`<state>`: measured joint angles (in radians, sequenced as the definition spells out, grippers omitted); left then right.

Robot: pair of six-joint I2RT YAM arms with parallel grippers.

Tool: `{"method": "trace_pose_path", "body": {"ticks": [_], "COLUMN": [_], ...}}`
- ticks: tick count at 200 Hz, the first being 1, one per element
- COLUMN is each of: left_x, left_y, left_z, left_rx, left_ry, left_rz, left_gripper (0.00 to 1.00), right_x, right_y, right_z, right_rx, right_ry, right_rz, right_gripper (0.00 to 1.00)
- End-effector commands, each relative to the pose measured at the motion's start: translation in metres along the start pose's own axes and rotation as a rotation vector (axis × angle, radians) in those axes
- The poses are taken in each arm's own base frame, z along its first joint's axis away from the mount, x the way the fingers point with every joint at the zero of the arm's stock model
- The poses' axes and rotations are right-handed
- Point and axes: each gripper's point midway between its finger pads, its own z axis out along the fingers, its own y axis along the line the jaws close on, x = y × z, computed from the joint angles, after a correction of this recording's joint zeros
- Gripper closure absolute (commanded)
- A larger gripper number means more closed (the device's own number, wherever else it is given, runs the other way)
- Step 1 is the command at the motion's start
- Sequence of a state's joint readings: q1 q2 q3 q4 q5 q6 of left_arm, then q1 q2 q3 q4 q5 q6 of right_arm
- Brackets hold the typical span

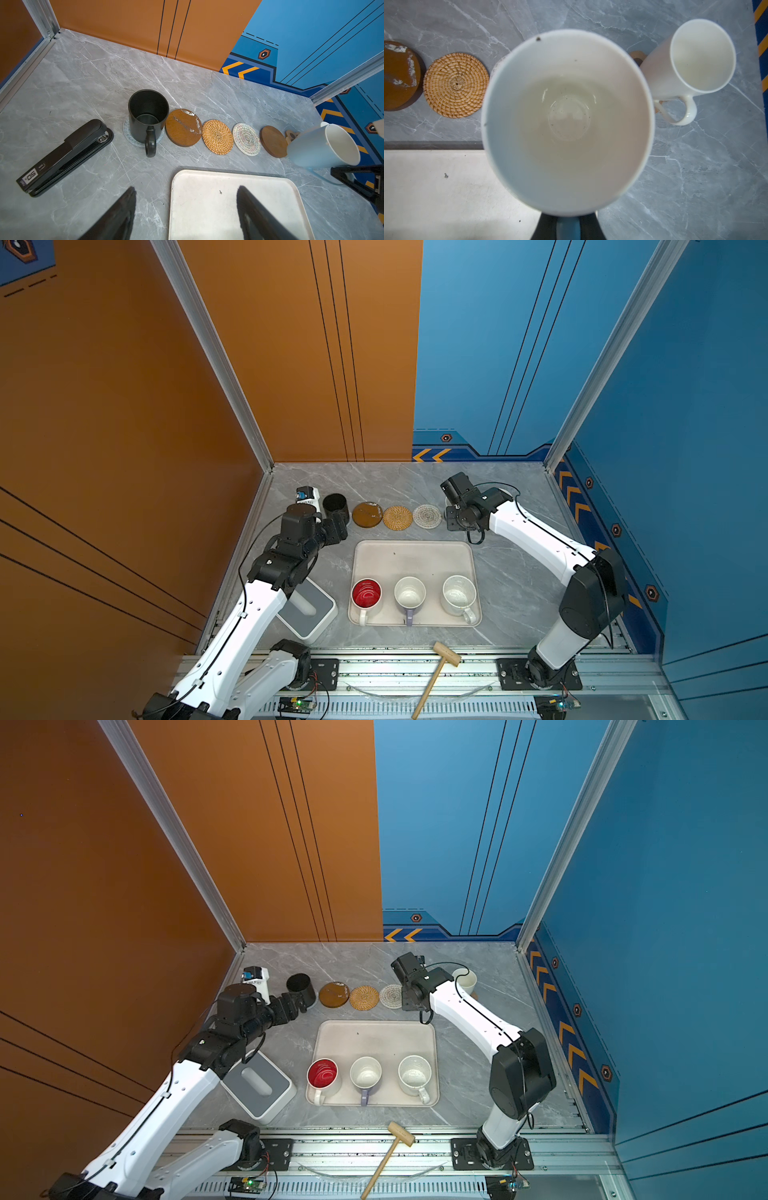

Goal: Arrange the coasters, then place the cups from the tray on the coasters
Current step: 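Lower the light blue mug onto the plain wooden coaster beside the paw coaster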

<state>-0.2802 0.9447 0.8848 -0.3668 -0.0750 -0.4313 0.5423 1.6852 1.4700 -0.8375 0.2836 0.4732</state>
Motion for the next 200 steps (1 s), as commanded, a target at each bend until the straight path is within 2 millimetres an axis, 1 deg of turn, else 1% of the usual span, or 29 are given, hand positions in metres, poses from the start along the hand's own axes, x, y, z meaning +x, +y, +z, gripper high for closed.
{"method": "trace_pose_path", "body": {"ticks": [1,23,74,121,200], "left_x": [-0.001,0.0,-0.004,-0.001,-0.003], "left_y": [0.0,-0.002,-0.005,-0.003,-0.001], "left_z": [0.0,0.003,0.004,0.003,0.003], "left_rx": [-0.021,-0.024,-0.028,-0.041,-0.058], "left_ry": [0.004,0.012,0.005,0.006,-0.001], "left_rz": [-0.009,-0.007,-0.003,-0.002,0.001], "left_gripper": [0.23,0.23,0.23,0.23,0.23], "right_x": [-0.03,-0.036,-0.047,-0.052,-0.052], "right_y": [-0.004,-0.01,-0.013,-0.014,-0.015], "right_z": [0.001,0.013,0.038,0.052,0.071], "right_rx": [-0.014,-0.015,-0.028,-0.035,-0.028], "right_ry": [-0.063,-0.058,-0.041,-0.041,-0.034], "right_rz": [0.014,0.03,0.059,0.071,0.073], "right_gripper": [1.0,1.0,1.0,1.0,1.0]}}
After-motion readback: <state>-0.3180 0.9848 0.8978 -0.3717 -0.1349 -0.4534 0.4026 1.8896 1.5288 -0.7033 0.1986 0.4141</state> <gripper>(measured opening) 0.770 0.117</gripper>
